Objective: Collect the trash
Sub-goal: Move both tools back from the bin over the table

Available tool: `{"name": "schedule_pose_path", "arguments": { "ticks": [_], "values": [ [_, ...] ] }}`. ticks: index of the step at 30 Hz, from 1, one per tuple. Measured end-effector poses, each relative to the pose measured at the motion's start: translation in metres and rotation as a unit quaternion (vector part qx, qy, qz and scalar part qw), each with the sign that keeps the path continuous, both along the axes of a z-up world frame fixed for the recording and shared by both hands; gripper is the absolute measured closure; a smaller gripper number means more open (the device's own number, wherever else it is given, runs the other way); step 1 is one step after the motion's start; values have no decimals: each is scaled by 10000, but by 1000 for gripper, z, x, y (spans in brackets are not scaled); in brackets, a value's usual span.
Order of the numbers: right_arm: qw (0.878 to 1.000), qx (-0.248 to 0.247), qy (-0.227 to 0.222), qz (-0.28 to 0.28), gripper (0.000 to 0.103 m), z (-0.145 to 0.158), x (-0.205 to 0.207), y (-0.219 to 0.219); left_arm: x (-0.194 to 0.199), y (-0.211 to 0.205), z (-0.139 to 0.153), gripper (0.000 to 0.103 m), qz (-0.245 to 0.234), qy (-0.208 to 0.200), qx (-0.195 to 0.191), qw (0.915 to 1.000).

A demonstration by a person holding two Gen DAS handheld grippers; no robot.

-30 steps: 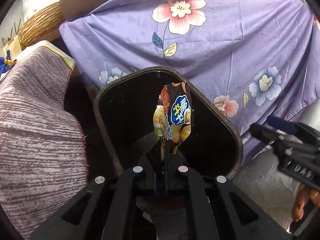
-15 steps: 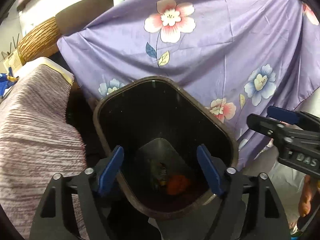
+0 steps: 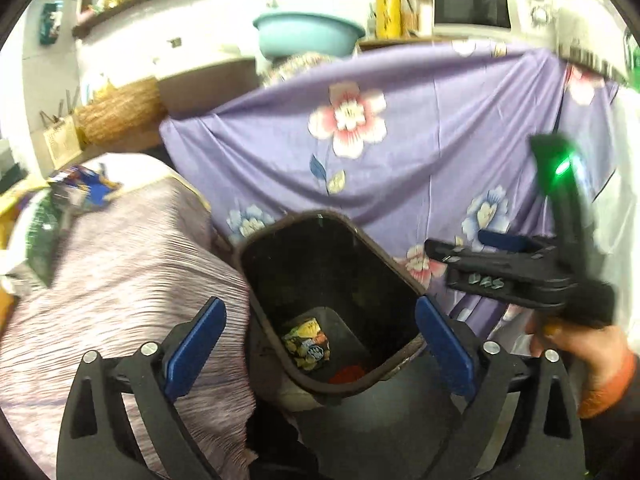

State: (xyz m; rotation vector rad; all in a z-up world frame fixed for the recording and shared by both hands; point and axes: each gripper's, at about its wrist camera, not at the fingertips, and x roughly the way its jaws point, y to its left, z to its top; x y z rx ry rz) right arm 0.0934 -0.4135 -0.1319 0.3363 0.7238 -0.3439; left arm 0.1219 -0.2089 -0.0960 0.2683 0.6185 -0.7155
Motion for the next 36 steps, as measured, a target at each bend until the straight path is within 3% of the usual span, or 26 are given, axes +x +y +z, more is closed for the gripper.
{"name": "schedule_pose_path", "arguments": {
  "ticks": [3, 5, 12, 27, 33, 36],
  "values": [
    [9999, 5, -23, 170, 20, 6, 5, 13, -10, 18, 21, 5, 73, -133, -195, 9997],
    [9996, -22, -85, 274, 14, 11, 6, 23, -16, 29, 32, 5, 123, -283, -234, 9992],
    [9958, -155, -366, 826, 13, 37, 15, 67, -26, 78, 61, 5, 717, -709, -323, 9944],
    [9724, -349, -902, 2124, 12, 86, 37, 163, -20, 188, 67, 5, 1963, -913, -13, 9763],
    [9593, -420, -1008, 2603, 9, 103, 49, 199, -8, 231, 70, 5, 2273, -999, 192, 9685],
    [9531, -522, -971, 2819, 9, 107, 57, 217, 6, 247, 69, 5, 2282, -933, 316, 9686]
  ]
}}
